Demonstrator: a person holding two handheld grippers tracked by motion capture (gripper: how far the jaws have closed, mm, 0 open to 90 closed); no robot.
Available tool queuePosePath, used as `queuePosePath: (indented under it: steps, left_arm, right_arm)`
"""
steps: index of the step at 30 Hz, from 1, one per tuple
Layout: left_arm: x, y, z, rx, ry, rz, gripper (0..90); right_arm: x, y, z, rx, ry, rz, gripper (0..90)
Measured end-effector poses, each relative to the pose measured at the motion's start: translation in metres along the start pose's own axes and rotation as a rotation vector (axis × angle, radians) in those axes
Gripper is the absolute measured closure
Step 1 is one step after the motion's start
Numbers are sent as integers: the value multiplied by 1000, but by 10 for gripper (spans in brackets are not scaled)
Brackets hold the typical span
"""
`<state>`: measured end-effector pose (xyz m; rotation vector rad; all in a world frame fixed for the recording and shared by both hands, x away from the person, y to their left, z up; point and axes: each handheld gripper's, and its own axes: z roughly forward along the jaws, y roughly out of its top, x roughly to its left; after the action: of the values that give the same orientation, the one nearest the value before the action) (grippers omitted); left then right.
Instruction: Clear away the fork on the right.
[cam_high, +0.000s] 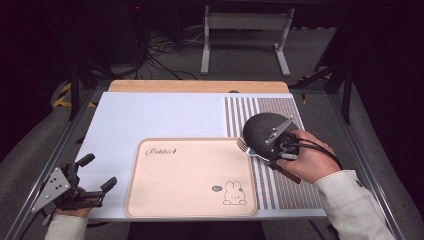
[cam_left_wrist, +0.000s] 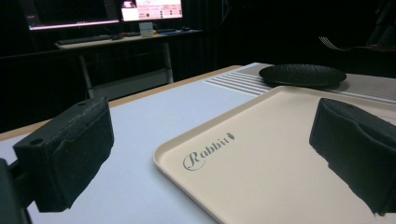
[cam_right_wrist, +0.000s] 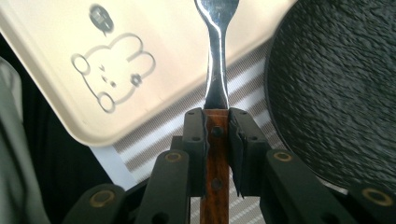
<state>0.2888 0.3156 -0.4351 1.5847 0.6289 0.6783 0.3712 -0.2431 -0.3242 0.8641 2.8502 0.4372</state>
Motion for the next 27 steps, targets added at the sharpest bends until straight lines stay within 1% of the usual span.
queuePosePath:
  steps: [4, 7, 10, 12, 13, 15, 16, 19, 21, 24, 26, 27]
  left_arm:
    - [1, 0, 0, 2, -2, 2, 3]
    - [1, 1, 1, 1, -2, 3, 3]
    - [2, 1, 2, -2, 2, 4, 3]
    - [2, 1, 2, -3, 4, 1, 3]
    - [2, 1, 2, -2, 2, 1, 3]
    - [3, 1, 3, -4, 0, 1, 3]
    - [2, 1, 3, -4, 1, 1, 4]
    - [2, 1, 3, -3, 0, 0, 4]
    - [3, 1, 2, -2, 3, 2, 4]
    - [3, 1, 1, -2, 5, 1, 4]
    - [3, 1, 1, -2, 6, 1, 4]
    - [3, 1, 0, 0, 5, 2, 4]
  right_arm:
    - [7, 9, 2, -2, 7, 44, 780]
    - [13, 17, 6, -17, 16, 101, 780]
    - [16, 23, 8, -30, 24, 137, 780]
    - [20, 28, 11, -41, 30, 146, 779]
    - [20, 30, 11, -45, 32, 163, 779]
    - [22, 33, 13, -50, 18, 186, 780]
    - [23, 34, 15, -53, 6, 218, 779]
    - [25, 37, 18, -44, 8, 262, 780]
    - [26, 39, 20, -34, -6, 282, 779]
    - [28, 43, 23, -33, 2, 308, 779]
    - [30, 45, 26, -33, 7, 313, 779]
    - [31, 46, 27, -33, 7, 307, 779]
